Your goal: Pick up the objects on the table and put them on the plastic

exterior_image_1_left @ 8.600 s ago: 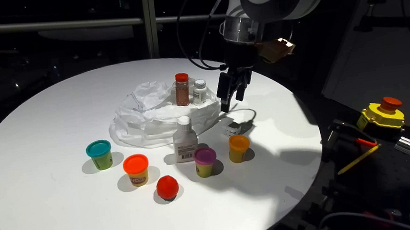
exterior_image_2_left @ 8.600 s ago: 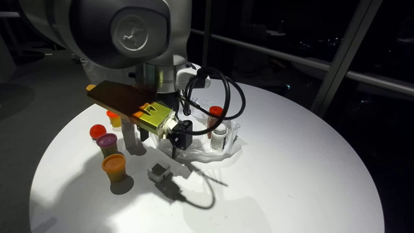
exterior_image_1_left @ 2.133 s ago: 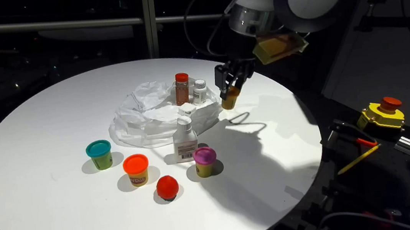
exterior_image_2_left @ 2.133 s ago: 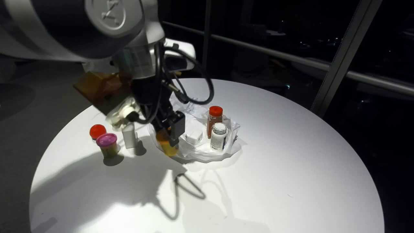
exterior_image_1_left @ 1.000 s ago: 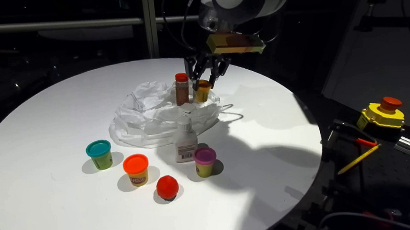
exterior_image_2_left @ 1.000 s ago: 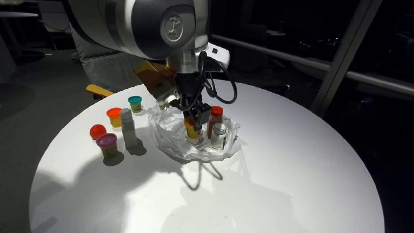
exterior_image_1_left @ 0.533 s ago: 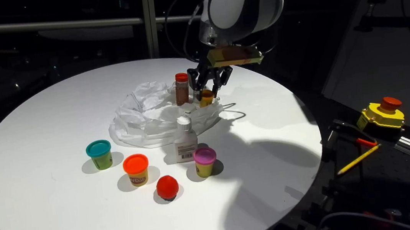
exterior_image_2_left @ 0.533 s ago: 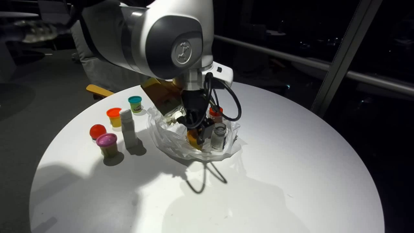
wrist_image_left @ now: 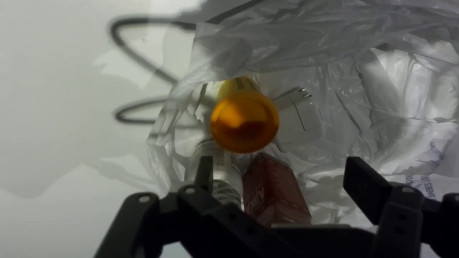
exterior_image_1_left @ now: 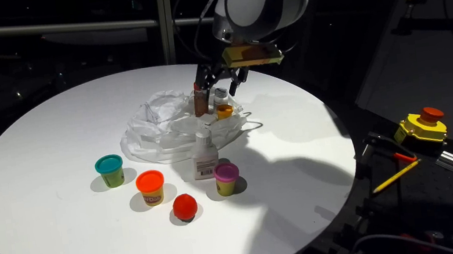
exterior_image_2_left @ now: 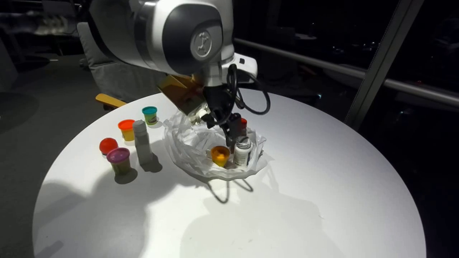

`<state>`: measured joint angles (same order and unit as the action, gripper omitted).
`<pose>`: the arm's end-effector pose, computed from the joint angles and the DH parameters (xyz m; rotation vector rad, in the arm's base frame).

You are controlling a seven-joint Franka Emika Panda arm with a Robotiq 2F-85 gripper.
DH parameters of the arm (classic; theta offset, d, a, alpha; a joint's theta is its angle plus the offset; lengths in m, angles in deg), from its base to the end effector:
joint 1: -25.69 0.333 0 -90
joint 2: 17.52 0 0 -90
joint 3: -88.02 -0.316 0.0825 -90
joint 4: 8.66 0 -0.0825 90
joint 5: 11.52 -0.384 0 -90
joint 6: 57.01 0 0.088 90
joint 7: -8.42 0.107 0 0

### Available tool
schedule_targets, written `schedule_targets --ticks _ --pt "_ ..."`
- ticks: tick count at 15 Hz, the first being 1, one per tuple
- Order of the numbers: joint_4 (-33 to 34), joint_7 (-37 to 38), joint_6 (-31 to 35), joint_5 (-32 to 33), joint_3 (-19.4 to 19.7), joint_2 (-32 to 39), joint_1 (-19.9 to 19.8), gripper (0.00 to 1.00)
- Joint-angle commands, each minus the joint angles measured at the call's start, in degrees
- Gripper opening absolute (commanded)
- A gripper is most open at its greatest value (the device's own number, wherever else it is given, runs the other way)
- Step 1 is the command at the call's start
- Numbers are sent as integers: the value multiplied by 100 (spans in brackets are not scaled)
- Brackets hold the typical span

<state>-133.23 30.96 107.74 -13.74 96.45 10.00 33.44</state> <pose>0.5818 -0.0091 0.1923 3.0456 -0.6450 0.3636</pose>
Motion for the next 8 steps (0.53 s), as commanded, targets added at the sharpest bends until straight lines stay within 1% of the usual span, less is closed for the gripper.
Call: schedule_targets --ticks 1,3,4,6,8 --pt "-151 506 -630 515 509 -816 733 100" --pt "-97 466 -1053 746 307 -1110 788 100" --pt "-6 224 -1286 680 44 -1125 662 100" --pt "77 212 -1769 561 -291 -1261 612 100" --pt "255 108 -2112 510 -580 -1119 558 100"
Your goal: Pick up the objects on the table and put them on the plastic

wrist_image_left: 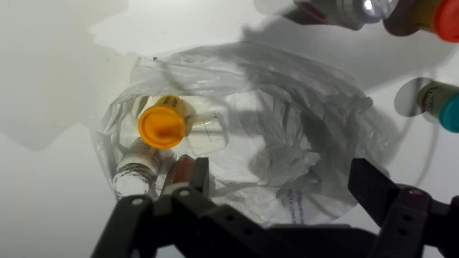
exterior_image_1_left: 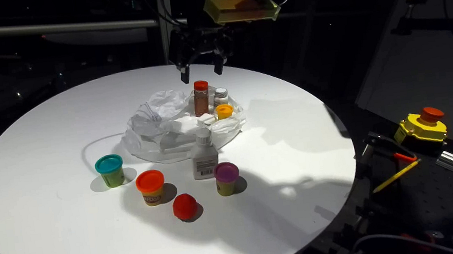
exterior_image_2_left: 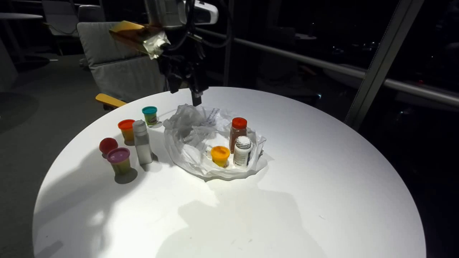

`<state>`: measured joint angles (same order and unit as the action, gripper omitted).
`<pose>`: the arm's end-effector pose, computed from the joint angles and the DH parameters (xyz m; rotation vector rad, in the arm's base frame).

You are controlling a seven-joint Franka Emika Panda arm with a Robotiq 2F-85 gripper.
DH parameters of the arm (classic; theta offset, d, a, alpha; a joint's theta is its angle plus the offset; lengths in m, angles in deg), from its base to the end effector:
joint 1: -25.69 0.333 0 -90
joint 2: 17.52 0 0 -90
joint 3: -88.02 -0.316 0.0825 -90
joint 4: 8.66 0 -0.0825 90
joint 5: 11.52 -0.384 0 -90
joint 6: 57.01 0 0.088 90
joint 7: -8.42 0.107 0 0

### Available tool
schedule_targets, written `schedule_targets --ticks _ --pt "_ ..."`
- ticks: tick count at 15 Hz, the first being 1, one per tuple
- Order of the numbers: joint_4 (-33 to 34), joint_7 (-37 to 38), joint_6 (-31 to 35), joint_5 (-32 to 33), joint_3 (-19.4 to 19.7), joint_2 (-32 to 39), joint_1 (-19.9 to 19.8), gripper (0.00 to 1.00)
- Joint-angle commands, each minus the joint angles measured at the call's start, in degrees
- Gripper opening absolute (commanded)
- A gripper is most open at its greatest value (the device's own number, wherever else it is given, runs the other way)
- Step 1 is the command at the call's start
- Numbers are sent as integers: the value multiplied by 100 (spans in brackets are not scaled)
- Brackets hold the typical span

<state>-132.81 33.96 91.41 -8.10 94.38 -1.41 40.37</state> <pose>0.5719 0.0856 0.2787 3.0881 -0.3808 0.2435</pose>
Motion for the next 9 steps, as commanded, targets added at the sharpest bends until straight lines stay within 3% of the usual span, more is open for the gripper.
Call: schedule_targets --ticks 1,4,9 --pt "216 -196 -607 -24 -472 36 -126 100" --pt "250 -302 -862 -11 -683 196 -138 100" --pt "291 -474 -870 111 -714 563 -129 100"
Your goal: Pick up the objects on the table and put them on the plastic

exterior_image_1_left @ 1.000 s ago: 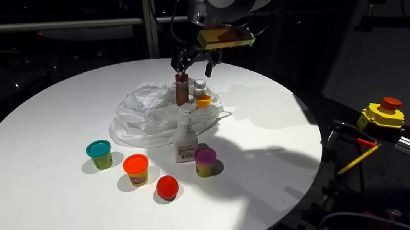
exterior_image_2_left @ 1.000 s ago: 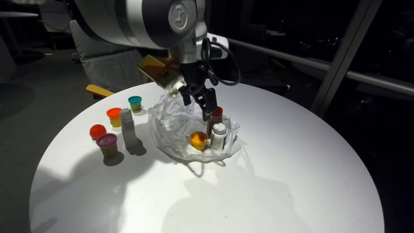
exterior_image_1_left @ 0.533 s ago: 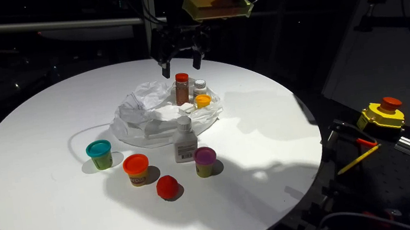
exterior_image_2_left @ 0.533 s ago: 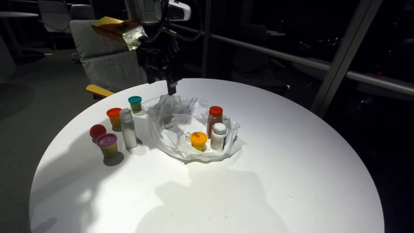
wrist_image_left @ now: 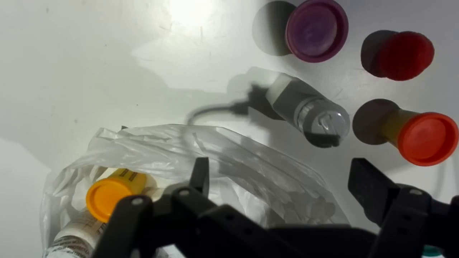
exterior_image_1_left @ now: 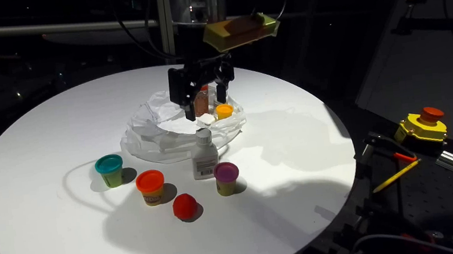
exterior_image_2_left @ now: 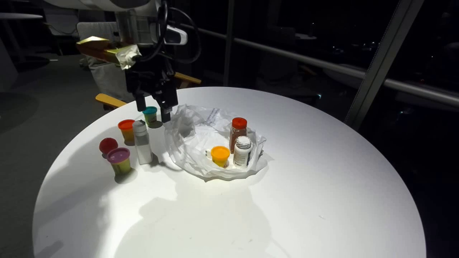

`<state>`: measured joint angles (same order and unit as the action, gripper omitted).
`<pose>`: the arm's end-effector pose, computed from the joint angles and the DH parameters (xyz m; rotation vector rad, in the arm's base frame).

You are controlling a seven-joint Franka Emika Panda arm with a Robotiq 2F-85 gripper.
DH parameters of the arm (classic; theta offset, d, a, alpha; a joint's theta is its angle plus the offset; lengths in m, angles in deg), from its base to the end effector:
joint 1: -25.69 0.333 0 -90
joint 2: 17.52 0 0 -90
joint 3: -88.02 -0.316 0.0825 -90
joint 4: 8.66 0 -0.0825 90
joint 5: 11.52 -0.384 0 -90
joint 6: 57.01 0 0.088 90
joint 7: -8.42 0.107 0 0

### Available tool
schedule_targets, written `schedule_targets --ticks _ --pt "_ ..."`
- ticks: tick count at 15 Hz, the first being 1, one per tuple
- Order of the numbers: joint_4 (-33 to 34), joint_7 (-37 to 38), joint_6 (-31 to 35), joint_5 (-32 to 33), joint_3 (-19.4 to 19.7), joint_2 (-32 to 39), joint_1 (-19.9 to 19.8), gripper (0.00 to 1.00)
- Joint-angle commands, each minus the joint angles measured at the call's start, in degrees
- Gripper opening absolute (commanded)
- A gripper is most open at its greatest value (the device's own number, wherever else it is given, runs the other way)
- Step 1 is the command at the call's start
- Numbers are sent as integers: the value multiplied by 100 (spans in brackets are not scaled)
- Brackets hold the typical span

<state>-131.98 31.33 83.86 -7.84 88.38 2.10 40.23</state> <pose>0.5479 0.1385 0.2361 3.0864 -0.1567 -0.0325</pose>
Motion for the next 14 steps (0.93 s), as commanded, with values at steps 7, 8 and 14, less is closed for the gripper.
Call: schedule_targets --ticks 7,8,14 --pt "205 -867 170 -40 -323 360 -187 100" --pt "225 -927 163 -65 -345 390 -204 100" --pt "264 -1224 133 -195 -464 516 -292 100"
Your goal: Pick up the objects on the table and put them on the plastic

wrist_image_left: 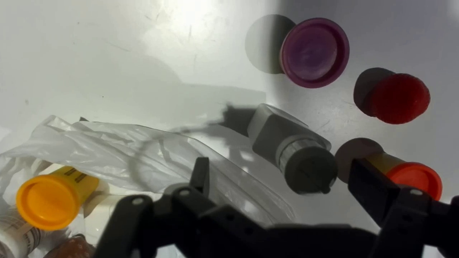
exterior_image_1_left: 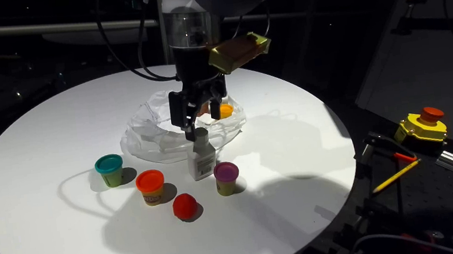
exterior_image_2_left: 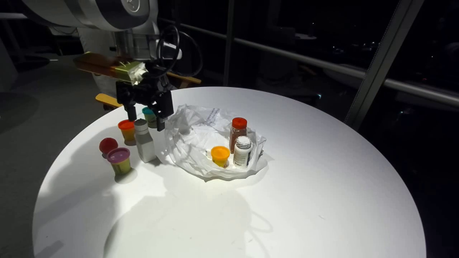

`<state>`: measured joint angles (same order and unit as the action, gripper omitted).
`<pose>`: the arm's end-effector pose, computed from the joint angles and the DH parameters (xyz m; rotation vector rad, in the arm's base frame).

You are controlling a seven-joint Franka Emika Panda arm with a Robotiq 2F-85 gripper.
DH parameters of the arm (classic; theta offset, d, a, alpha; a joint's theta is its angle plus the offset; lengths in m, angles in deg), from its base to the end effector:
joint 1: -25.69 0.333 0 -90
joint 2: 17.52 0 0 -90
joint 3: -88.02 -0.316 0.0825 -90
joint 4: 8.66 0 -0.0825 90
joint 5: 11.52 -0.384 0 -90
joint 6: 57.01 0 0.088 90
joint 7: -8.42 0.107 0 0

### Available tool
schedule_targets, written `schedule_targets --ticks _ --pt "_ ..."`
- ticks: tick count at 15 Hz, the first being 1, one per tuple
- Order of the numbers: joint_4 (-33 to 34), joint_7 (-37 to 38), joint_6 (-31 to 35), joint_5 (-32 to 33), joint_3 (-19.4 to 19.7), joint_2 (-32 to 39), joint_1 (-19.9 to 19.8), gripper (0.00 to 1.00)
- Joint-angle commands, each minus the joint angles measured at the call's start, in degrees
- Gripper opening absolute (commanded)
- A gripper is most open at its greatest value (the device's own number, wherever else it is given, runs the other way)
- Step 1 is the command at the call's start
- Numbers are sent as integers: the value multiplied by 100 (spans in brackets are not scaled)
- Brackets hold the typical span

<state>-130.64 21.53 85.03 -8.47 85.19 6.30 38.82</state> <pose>0.5460 0.1565 0.2053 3.1099 0.1388 -0.0932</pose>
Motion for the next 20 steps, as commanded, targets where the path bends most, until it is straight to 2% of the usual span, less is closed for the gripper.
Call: schedule_targets --ticks 1,2,3,5,12,13,17,20 --pt "153 -299 7 -156 -162 136 -183 100" --pt "162 -333 28 -144 -161 154 -193 96" --pt "180 -369 56 -132 -162 175 -209 74" --pt "206 -444 125 -149 -171 183 -247 70" --pt "274 -571 100 -137 -161 79 -329 15" --pt "296 -522 -33 -104 -137 -9 -312 11" --pt "502 -103 -579 26 10 -530 -213 11" --pt "875 121 -896 60 76 -760 -286 11"
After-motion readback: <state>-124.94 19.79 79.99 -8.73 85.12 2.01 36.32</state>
